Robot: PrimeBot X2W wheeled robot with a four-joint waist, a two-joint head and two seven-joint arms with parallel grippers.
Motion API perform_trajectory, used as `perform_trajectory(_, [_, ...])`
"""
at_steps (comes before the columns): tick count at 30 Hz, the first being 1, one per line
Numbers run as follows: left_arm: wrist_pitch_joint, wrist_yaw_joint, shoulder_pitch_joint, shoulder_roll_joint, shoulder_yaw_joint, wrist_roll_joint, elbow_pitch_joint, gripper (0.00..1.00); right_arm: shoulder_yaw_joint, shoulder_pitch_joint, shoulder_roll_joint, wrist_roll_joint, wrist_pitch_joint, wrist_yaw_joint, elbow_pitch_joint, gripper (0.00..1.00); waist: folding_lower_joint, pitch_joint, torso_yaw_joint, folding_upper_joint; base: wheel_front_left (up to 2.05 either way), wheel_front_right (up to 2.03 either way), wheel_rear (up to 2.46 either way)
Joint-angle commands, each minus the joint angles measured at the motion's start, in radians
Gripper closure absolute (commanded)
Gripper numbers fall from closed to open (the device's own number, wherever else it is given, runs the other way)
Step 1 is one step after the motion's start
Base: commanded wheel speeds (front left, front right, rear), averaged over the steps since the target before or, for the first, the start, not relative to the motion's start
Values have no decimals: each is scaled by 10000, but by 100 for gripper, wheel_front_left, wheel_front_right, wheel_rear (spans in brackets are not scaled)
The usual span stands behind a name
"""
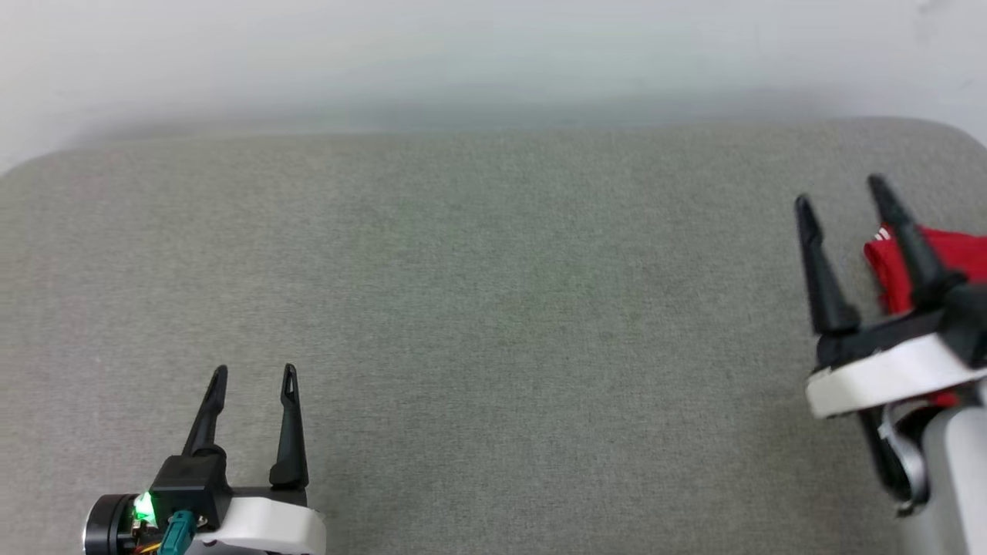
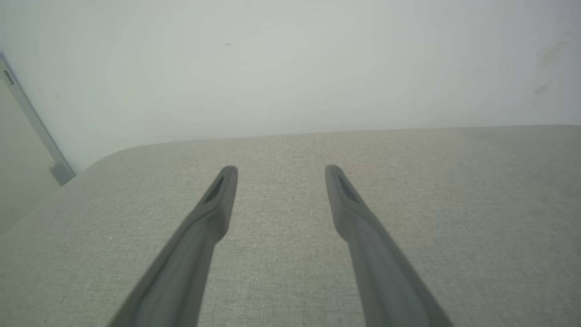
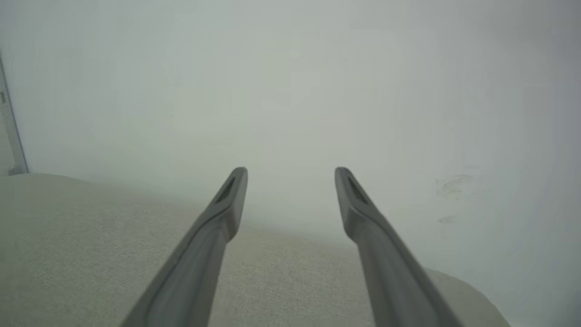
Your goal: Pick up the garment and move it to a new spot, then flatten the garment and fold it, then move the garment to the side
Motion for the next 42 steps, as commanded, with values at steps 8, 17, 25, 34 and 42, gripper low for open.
perform_trajectory(8, [-22, -88, 248, -109, 18, -32, 319, 0, -132, 1650, 921, 175, -300, -15, 290, 0, 2, -523, 276, -1, 0, 0, 0])
perform_trajectory(17, [-22, -284, 495, -162, -9, -4, 535, 0, -424, 3059, 1427, 3, -400, -14, -42, 0, 2, -916, 283, -1, 0, 0, 0])
perform_trajectory(25, [-22, -390, 804, -221, -109, -9, 563, 0, -518, 3957, 1723, -196, -296, -12, -437, 0, 2, -1239, 344, -1, 0, 0, 0])
perform_trajectory(34, [-22, -513, 981, -221, -8, -36, 583, 0, -591, 4381, 1858, -320, -143, -12, -661, 0, 2, -1404, 358, -1, 0, 0, 0])
perform_trajectory(42, [80, -513, 1000, -305, 5, -124, 976, 100, -539, 4351, 1824, -176, -101, -2, -324, 100, 2, -1444, 339, -1, 0, 0, 0])
